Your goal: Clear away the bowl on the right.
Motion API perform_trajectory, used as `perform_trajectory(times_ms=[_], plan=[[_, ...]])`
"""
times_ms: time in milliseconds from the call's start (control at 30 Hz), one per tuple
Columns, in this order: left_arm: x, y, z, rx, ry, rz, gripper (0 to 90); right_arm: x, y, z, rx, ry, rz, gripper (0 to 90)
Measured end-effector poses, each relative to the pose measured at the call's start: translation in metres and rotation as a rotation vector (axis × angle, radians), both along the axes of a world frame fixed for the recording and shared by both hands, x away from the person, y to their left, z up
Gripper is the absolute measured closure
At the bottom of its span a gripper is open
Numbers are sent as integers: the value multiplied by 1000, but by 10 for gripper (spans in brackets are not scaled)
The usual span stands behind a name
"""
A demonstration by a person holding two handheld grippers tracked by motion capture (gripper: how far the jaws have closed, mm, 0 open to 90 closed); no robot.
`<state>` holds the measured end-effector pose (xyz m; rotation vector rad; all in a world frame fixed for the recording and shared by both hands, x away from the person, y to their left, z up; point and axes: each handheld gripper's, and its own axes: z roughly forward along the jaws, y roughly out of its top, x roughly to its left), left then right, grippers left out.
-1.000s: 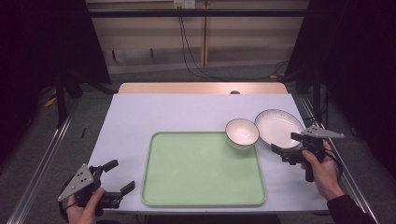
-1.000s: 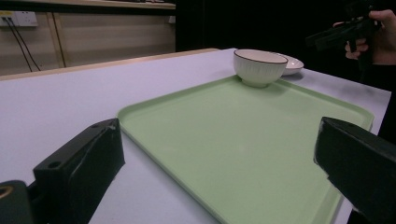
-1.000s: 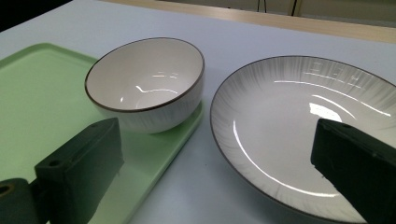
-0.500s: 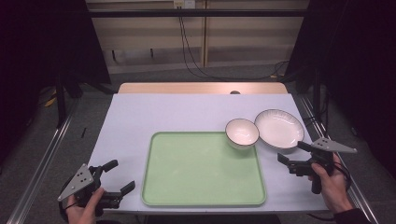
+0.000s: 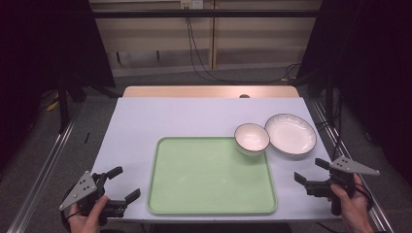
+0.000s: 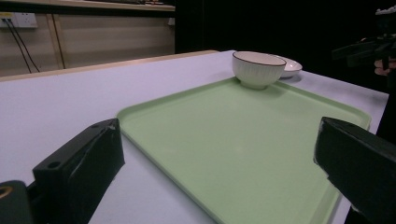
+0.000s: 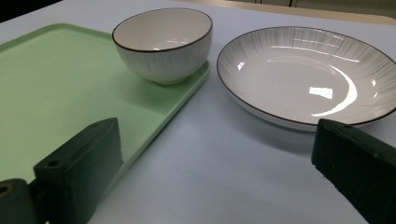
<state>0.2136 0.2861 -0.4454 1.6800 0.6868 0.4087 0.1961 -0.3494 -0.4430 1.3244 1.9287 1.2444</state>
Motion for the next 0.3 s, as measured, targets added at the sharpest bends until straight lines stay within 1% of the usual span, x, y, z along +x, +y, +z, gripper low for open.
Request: perform_trajectory(times_ms=[33,100,133,167,200,233,267,300], plan=[[0,0,0,2,0,0,15,-2,-1,0,-2,2,5,12],[0,0,0,-3,1,-1,15,-3,-3,0,-13,-10,15,7],[0,0,0,-1,0,-1,15,-4,-4,0,-1,-12,10,8],[0,0,0,-1,0,-2,15,-5,-5,0,-13,-5,12,8],[1,0,0,7,-3,-10,15,-4,-6,-1,-14,-6,14,8],[1,-1,0,6,-3,0,15,-4,-6,-3,-18,3,20,8],[1,-1,0,9,0,-3,15,-4,-6,-3,-11,4,20,9],[1,-1,0,3,-2,-2,15,-4,-6,-3,-15,1,27,14]])
